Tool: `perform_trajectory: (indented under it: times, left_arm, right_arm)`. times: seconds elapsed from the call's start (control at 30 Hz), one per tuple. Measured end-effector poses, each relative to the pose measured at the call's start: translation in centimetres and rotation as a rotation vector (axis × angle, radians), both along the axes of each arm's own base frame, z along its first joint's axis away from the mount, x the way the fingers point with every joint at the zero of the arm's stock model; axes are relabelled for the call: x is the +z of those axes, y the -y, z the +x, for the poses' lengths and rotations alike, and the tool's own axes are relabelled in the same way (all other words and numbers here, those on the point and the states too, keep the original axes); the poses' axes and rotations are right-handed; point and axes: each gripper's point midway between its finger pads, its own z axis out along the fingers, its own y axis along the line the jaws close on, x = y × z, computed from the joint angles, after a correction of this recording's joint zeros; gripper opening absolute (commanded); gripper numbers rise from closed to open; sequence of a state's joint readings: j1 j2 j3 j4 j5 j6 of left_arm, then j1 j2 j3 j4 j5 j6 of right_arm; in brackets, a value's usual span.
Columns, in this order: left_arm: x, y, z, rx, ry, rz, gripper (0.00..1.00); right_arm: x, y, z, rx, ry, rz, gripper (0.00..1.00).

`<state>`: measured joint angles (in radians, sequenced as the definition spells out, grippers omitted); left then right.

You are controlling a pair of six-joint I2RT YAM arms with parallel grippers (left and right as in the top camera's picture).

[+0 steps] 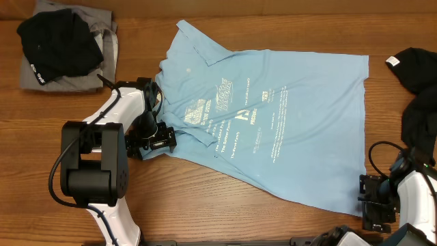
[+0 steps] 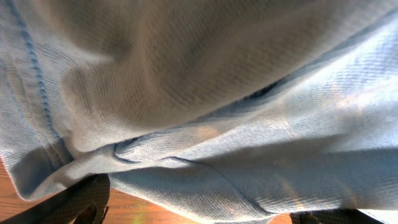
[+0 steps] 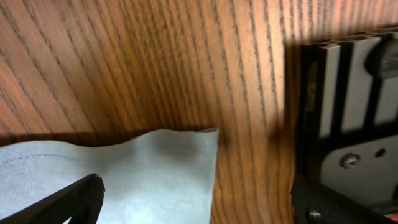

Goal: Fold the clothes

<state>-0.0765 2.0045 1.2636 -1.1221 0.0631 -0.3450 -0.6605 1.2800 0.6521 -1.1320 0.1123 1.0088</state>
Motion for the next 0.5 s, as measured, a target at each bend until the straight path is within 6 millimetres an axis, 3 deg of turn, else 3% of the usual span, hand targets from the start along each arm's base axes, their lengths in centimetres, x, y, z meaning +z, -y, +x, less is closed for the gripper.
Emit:
perform_trajectory:
  times: [0.27,0.43,0.5]
  left_arm:
    - [0.0,0.0,0.0,0.0,0.0,0.0,0.94]
    - [0.0,0.0,0.0,0.0,0.0,0.0,0.94]
    - [0.0,0.0,0.0,0.0,0.001,0.0,0.94]
  right_arm:
    - [-2.7,-0.7,0.5,-0.015,0.068,0.009,1.0]
    - [-3.0,-0.7,1.0,-0.017,0.107,-0.003,1.0]
    - [-3.0,-0.7,1.0,-0.018,0.11,-0.003,0.95]
